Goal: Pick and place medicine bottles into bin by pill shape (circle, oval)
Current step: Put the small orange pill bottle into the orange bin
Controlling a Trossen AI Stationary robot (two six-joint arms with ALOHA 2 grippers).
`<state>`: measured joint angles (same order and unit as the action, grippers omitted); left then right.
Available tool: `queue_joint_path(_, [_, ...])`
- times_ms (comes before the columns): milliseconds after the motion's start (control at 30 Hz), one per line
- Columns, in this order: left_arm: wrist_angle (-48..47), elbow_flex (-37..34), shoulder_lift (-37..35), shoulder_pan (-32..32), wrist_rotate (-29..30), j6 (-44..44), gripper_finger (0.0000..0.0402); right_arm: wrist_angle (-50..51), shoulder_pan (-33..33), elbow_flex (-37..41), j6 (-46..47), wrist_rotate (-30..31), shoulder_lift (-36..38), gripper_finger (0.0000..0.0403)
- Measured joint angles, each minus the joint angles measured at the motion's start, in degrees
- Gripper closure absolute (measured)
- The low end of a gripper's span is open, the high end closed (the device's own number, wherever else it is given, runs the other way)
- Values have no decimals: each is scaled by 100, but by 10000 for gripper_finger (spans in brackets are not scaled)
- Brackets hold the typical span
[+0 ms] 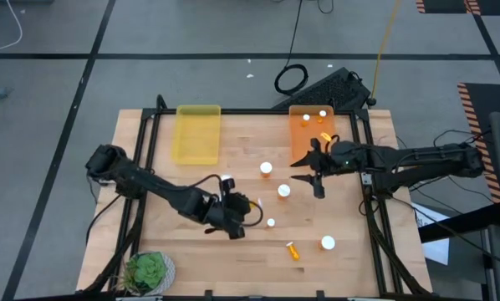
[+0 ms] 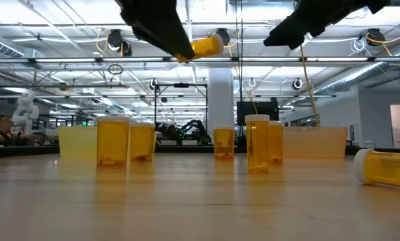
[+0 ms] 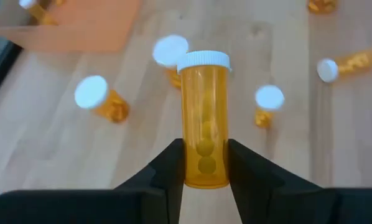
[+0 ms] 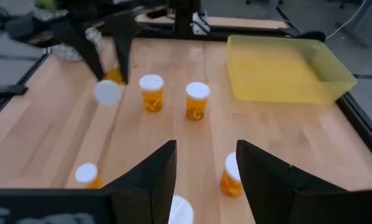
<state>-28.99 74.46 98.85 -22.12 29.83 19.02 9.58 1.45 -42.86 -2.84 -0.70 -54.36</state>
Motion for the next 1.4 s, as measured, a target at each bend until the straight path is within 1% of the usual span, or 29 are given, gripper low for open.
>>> queue_joint_path(167, [467,0,0,197,0,-345,281,-734,-436,1,-132,476,-473,209])
queue_joint_path(300, [880,0,0,305,0,-526,281,-1203,-692,1,-234,504,-850,177])
queue_joint_path(400, [1027,2,0,355,-1,-637,280,-1233,-828,-114,-247,501,-1069,158])
queue_joint_path(500, [1006,2,0,415,-3,-606,280,-1163,-968,-266,-361,488,-1248,151])
queue_joint_path(567, [1024,2,0,448,-5,-545,280,-1159,-1053,-304,-511,362,-1356,150])
queue_joint_path(867, [1271,2,46,451,-31,-564,280,-1207,-1132,-533,-581,360,-1794,164])
queue_joint_path(1100, [1283,2,44,451,-31,-590,279,-1544,-1132,-541,-761,347,-2061,175])
queue_joint_path(1233, [1280,2,44,451,-31,-590,279,-1581,-1132,-541,-819,347,-2053,188])
queue_joint_path(1400, [1279,2,44,451,-31,-590,279,-1578,-1124,-541,-839,344,-2035,214])
